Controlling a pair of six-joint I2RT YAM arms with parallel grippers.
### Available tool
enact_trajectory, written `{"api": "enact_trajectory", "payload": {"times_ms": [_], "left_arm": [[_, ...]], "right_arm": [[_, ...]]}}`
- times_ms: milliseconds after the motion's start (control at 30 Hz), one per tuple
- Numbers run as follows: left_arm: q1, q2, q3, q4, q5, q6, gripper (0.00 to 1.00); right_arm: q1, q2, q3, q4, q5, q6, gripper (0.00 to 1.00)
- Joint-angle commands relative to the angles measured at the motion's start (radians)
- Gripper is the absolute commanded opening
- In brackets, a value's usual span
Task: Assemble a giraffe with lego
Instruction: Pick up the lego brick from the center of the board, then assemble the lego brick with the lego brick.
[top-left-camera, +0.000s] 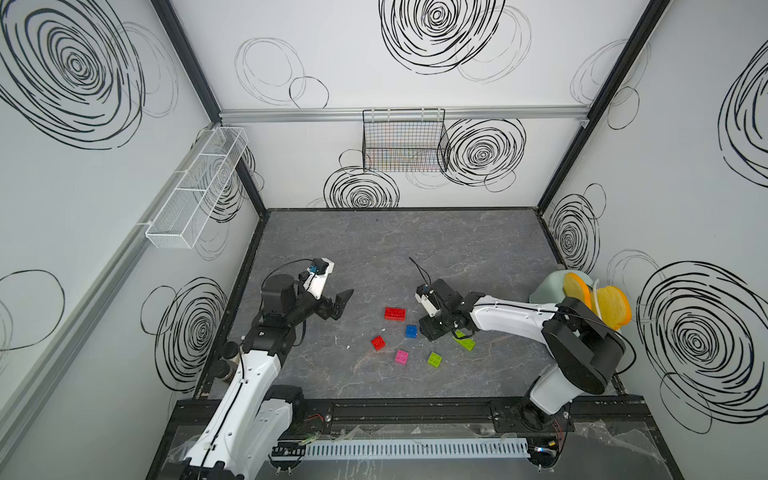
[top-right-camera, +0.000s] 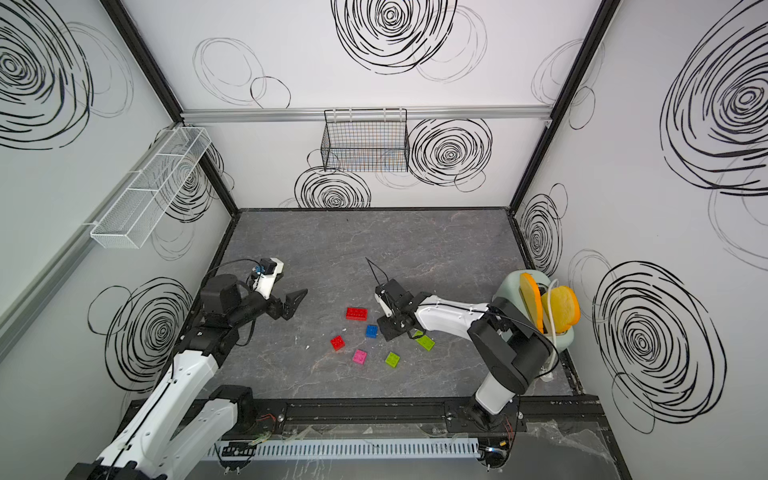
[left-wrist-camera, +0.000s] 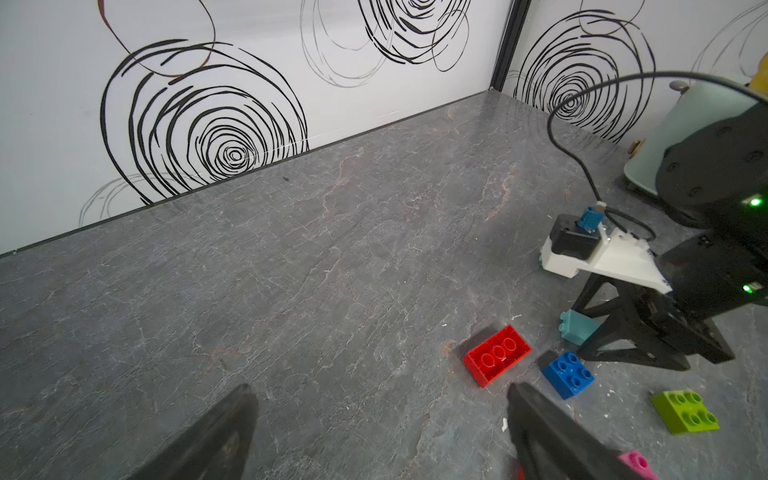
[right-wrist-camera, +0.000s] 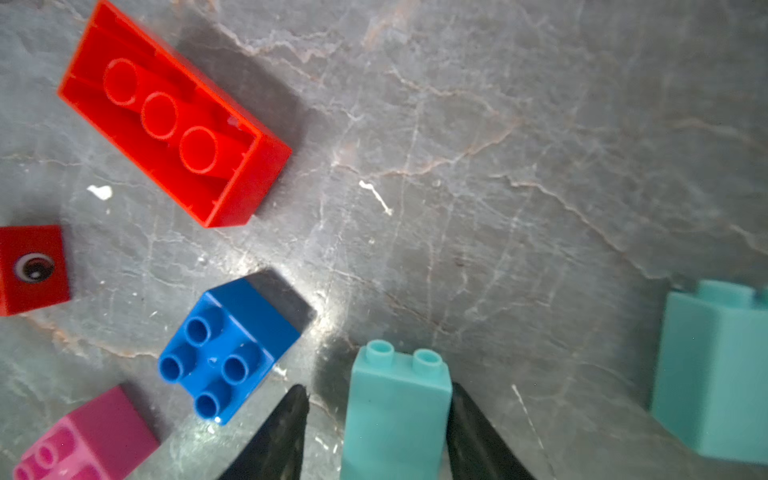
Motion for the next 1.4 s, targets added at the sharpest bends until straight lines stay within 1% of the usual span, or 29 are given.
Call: {"api": "enact_trajectory", "payload": {"times_ms": [0, 133, 167, 233, 333, 400, 433, 567, 667, 700, 800, 867, 900, 967, 1000, 1133, 1167, 1233, 1300, 1367], "left_arm": [[0.010, -0.010, -0.003, 0.043, 0.022, 0.005, 0.98], [0.010, -0.010, 0.001, 0.038, 0.026, 0.001, 0.98], [0.009, -0.008, 0.003, 0.036, 0.026, -0.001, 0.98], [0.007, -0.008, 0.013, 0.027, 0.025, -0.006, 0.98], [-0.001, -0.004, 0.043, 0.000, 0.018, -0.018, 0.98], [-0.023, 0.005, 0.079, -0.037, 0.000, -0.028, 0.98], [-0.038, 0.012, 0.098, -0.054, -0.009, -0.030, 0.98], [-0.124, 0.079, 0.207, -0.155, -0.024, -0.053, 0.98], [-0.179, 0.158, 0.286, -0.218, -0.012, -0.117, 0.98], [-0.194, 0.189, 0.306, -0.235, 0.009, -0.146, 0.98], [-0.229, 0.276, 0.346, -0.274, 0.090, -0.204, 0.98], [-0.252, 0.311, 0.348, -0.276, 0.143, -0.220, 0.98], [-0.265, 0.325, 0.344, -0.269, 0.162, -0.229, 0.98], [-0.282, 0.342, 0.332, -0.250, 0.223, -0.243, 0.98], [-0.288, 0.352, 0.325, -0.236, 0.271, -0.247, 0.98], [-0.307, 0.384, 0.311, -0.203, 0.367, -0.276, 0.99], [-0.313, 0.390, 0.310, -0.201, 0.377, -0.279, 1.00], [-0.326, 0.403, 0.304, -0.195, 0.375, -0.282, 0.98], [-0.344, 0.417, 0.306, -0.194, 0.370, -0.288, 0.95], [-0.359, 0.433, 0.316, -0.203, 0.384, -0.290, 0.93]], "right_arm": [[0.027, 0.014, -0.039, -0.088, 0.091, 0.042, 0.52], [0.052, 0.017, -0.048, -0.105, 0.131, 0.062, 0.48], [0.059, 0.018, -0.048, -0.112, 0.144, 0.067, 0.45], [0.067, 0.013, -0.049, -0.127, 0.163, 0.073, 0.39], [0.074, -0.009, -0.051, -0.150, 0.178, 0.077, 0.26], [0.076, -0.039, -0.045, -0.169, 0.189, 0.077, 0.17], [0.076, -0.058, -0.040, -0.176, 0.194, 0.074, 0.16], [0.076, -0.157, 0.002, -0.205, 0.205, 0.043, 0.15], [0.086, -0.235, 0.052, -0.201, 0.205, 0.004, 0.13], [0.097, -0.258, 0.068, -0.191, 0.217, -0.011, 0.12], [0.150, -0.313, 0.092, -0.121, 0.232, -0.067, 0.12], [0.183, -0.325, 0.109, -0.080, 0.247, -0.094, 0.12], [0.188, -0.325, 0.115, -0.054, 0.231, -0.110, 0.10], [0.189, -0.323, 0.124, -0.009, 0.187, -0.144, 0.02], [0.192, -0.322, 0.121, 0.018, 0.166, -0.161, 0.01], [0.206, -0.335, 0.109, 0.102, 0.149, -0.181, 0.01], [0.209, -0.343, 0.099, 0.129, 0.147, -0.189, 0.01], [0.219, -0.361, 0.070, 0.192, 0.143, -0.213, 0.02], [0.242, -0.376, 0.039, 0.248, 0.144, -0.268, 0.02], [0.269, -0.384, 0.023, 0.280, 0.175, -0.314, 0.02]]}}
